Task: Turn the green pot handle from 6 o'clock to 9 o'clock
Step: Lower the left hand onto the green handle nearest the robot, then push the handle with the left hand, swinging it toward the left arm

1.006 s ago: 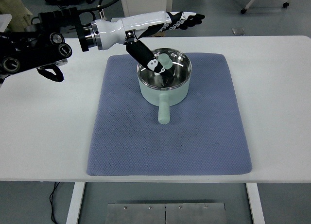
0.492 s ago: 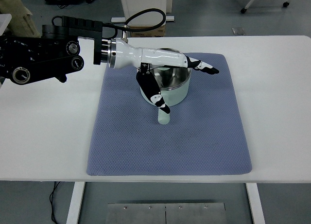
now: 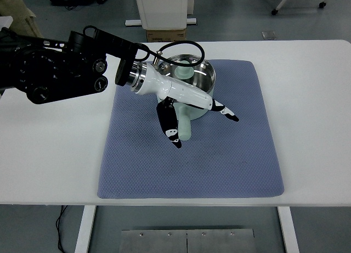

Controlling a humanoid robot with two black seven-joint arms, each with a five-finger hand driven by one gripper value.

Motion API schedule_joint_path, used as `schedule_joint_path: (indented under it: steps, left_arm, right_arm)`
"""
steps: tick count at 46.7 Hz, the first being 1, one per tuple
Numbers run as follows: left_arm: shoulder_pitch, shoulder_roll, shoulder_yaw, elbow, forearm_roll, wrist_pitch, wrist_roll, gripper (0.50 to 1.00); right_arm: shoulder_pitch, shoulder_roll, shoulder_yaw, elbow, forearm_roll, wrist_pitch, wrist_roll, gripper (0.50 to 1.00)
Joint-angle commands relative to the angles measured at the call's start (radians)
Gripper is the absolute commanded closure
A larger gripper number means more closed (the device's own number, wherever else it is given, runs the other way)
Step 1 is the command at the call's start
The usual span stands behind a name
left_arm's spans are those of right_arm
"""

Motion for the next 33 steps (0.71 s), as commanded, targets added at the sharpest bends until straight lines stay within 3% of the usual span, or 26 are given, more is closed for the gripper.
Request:
schedule_joint_path:
  steps: [1,10,33]
  left_arm:
    - [-0.016,-0.001,0.019,0.000,0.000,0.000,-0.014,0.500]
    - [-0.051,-0.004,0.064,0.002,-0.008,-0.001,-0.046,0.500]
    - [-0.074,-0.019,0.115,0.002,0.002,0.005,-0.026,0.500]
  right_arm:
    - [0.000,0.000,0.000,0.000,0.000,0.000,0.000,0.500]
    - [0.000,0.000,0.000,0.000,0.000,0.000,0.000,0.500]
    - [0.000,0.000,0.000,0.000,0.000,0.000,0.000,0.500]
